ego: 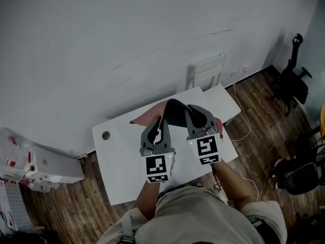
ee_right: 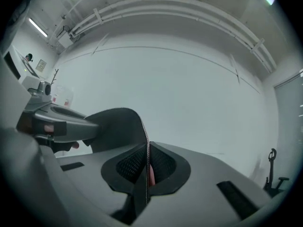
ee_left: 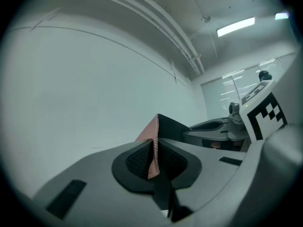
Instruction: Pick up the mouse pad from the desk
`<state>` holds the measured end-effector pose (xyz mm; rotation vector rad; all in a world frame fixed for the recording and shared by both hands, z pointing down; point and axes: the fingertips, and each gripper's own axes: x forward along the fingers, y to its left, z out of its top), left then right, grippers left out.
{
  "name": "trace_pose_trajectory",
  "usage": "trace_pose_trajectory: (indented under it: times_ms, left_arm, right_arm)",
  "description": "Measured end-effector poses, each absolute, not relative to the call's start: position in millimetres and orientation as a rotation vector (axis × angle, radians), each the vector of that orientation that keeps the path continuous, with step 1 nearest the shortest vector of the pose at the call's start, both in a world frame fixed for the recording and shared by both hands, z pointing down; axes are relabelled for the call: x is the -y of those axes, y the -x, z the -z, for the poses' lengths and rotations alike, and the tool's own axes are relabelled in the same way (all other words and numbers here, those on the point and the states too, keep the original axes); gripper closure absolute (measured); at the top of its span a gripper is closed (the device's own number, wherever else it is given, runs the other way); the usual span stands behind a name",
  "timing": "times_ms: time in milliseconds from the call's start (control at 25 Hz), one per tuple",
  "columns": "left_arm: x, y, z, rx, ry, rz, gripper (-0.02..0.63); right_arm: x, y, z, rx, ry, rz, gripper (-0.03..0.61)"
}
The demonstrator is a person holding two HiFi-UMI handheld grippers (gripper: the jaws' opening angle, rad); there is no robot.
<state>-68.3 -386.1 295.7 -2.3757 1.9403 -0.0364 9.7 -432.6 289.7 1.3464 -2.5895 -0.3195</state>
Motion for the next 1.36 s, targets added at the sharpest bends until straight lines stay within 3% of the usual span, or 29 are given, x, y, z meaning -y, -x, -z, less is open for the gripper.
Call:
trace_pose_trajectory:
  times_ms: [480, 1360]
  left_arm:
    - [351.0, 14.6, -250.1, -1.757, 2.443, -0.061, 0.586]
    - [343.9, 3.7, -244.8, -1.763, 2.424, -0.040, 0.586]
  right_arm:
    - [403.3, -40.9, -244.9, 2.629, -1.463, 0.393, 0.529]
    - [394.2, -71.0, -239.7, 2.594, -1.533, 0.399, 0.529]
